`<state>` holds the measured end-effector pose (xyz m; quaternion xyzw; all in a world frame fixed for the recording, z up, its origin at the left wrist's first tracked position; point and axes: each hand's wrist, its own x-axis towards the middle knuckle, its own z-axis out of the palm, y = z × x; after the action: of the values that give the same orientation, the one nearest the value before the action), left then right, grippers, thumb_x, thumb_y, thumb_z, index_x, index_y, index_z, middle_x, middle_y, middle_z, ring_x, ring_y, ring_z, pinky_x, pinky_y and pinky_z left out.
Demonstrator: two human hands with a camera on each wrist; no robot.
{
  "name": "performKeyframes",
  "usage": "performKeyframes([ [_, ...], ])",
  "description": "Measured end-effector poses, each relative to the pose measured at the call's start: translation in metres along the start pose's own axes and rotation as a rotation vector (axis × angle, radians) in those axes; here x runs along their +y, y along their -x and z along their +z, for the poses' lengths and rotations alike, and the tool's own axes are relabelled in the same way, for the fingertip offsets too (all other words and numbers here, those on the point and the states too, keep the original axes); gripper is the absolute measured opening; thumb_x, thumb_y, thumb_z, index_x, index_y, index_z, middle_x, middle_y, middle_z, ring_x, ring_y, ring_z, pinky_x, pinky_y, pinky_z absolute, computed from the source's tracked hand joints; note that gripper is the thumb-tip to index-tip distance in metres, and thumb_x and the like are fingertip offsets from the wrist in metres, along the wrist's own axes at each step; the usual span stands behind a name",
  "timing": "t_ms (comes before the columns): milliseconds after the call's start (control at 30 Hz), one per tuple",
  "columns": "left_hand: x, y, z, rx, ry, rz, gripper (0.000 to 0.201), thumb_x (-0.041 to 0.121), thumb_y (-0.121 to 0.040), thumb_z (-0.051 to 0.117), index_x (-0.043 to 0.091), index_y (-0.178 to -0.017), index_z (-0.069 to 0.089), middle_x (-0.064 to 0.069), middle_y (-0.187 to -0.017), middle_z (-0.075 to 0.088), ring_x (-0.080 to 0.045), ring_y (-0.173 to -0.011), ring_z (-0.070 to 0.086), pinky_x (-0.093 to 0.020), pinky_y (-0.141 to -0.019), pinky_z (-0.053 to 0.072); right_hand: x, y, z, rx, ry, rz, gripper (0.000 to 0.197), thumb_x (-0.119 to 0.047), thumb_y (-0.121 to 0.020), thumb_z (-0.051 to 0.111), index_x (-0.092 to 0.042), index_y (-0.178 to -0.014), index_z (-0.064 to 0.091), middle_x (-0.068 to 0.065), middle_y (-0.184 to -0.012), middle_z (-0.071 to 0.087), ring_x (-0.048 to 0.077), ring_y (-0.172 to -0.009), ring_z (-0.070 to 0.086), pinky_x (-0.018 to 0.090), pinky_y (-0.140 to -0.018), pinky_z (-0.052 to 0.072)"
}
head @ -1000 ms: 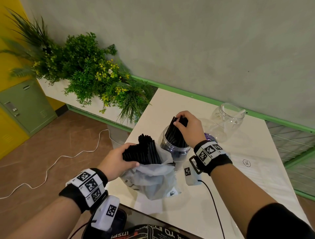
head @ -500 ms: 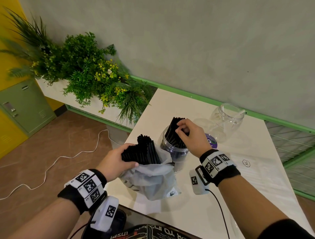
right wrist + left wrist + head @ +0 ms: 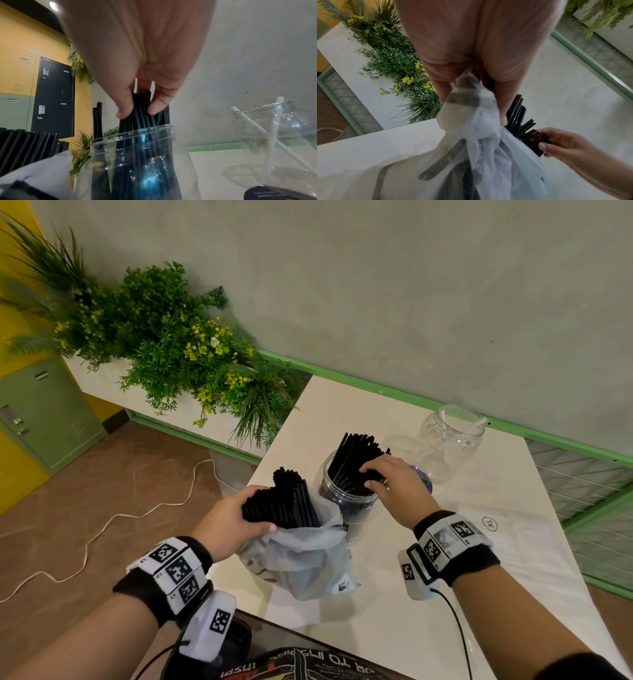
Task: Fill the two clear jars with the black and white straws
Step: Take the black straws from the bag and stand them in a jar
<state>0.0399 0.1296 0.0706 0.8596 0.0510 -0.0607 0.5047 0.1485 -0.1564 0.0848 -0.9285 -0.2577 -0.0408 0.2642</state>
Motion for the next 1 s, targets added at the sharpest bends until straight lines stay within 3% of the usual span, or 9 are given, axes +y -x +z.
performKeyframes([
  [167,0.002,0.002,0.000,-0.005,0.000,0.003,0.052,0.014,-0.077,0.077,0.050,-0.100,0.049,0.014,-0.105,0.064,0.008,-0.094,0.057,-0.009,-0.071,0.046,-0.011,-0.005,-0.003,0.223,0.042,-0.105,0.023,-0.009,-0.089,0.063,-0.011,-0.112,0.063,0.001,-0.102,0.062,0.017,-0.094,0.050,0.016,-0.082,0.032],
  [367,0.001,0.003,-0.001,-0.004,-0.002,0.003,0.051,0.014,-0.077,0.077,0.048,-0.102,0.049,0.016,-0.105,0.063,0.009,-0.094,0.056,-0.005,-0.067,0.044,-0.005,-0.004,0.001,0.164,0.076,-0.055,0.019,-0.011,-0.093,0.058,-0.009,-0.111,0.065,0.005,-0.101,0.065,0.022,-0.094,0.051,0.020,-0.081,0.032],
  [533,0.001,0.002,0.000,-0.006,0.015,-0.009,0.049,0.013,-0.078,0.077,0.038,-0.112,0.052,0.014,-0.106,0.064,0.009,-0.094,0.056,-0.005,-0.067,0.045,-0.006,0.001,0.002,0.322,0.116,-0.114,0.023,-0.012,-0.095,0.048,-0.008,-0.108,0.067,0.005,-0.100,0.068,0.018,-0.096,0.047,0.018,-0.086,0.033],
  [600,0.001,0.002,0.000,-0.009,0.017,-0.004,0.049,0.014,-0.078,0.077,0.041,-0.109,0.051,0.015,-0.106,0.063,0.008,-0.096,0.056,-0.007,-0.070,0.045,-0.007,0.006,0.005,0.326,0.140,-0.146,0.029,-0.020,-0.096,0.043,-0.009,-0.107,0.068,0.002,-0.100,0.069,0.016,-0.100,0.047,0.017,-0.091,0.032],
  [667,0.002,0.002,0.000,-0.007,0.024,0.004,0.050,0.013,-0.078,0.077,0.048,-0.102,0.049,0.017,-0.105,0.063,0.008,-0.095,0.055,-0.009,-0.072,0.045,-0.004,0.014,0.011,0.271,0.136,-0.136,0.039,-0.031,-0.097,0.038,-0.010,-0.113,0.066,0.002,-0.111,0.068,0.020,-0.112,0.051,0.024,-0.101,0.034],
  [733,0.003,0.003,0.000,-0.002,0.026,0.007,0.052,0.013,-0.078,0.077,0.050,-0.099,0.047,0.019,-0.104,0.062,0.010,-0.094,0.055,-0.010,-0.073,0.046,-0.002,0.022,0.015,0.241,0.092,-0.097,0.044,-0.037,-0.097,0.041,-0.011,-0.128,0.057,0.002,-0.134,0.055,0.017,-0.127,0.045,0.031,-0.109,0.033],
  [800,0.002,0.003,0.000,0.001,0.029,0.006,0.052,0.013,-0.078,0.077,0.050,-0.098,0.048,0.019,-0.104,0.062,0.009,-0.095,0.055,-0.013,-0.075,0.047,-0.002,0.025,0.018,0.265,0.045,-0.108,0.047,-0.030,-0.095,0.051,-0.011,-0.138,0.045,0.002,-0.147,0.040,0.012,-0.134,0.036,0.026,-0.113,0.027],
  [867,0.002,0.003,0.000,0.005,0.026,0.005,0.051,0.013,-0.078,0.077,0.051,-0.098,0.048,0.019,-0.104,0.062,0.008,-0.096,0.055,-0.015,-0.077,0.047,-0.007,0.024,0.020,0.292,0.094,-0.162,0.051,-0.028,-0.092,0.056,-0.010,-0.139,0.043,0.003,-0.144,0.042,0.014,-0.132,0.038,0.028,-0.112,0.029],
  [1000,0.003,0.002,0.002,0.005,0.018,0.006,0.052,0.014,-0.077,0.077,0.051,-0.098,0.047,0.017,-0.104,0.063,0.001,-0.096,0.059,-0.018,-0.078,0.048,-0.013,0.011,0.026,0.281,0.393,-0.230,0.051,-0.039,-0.084,0.061,-0.018,-0.130,0.055,-0.002,-0.115,0.061,0.021,-0.109,0.046,0.037,-0.095,0.033],
])
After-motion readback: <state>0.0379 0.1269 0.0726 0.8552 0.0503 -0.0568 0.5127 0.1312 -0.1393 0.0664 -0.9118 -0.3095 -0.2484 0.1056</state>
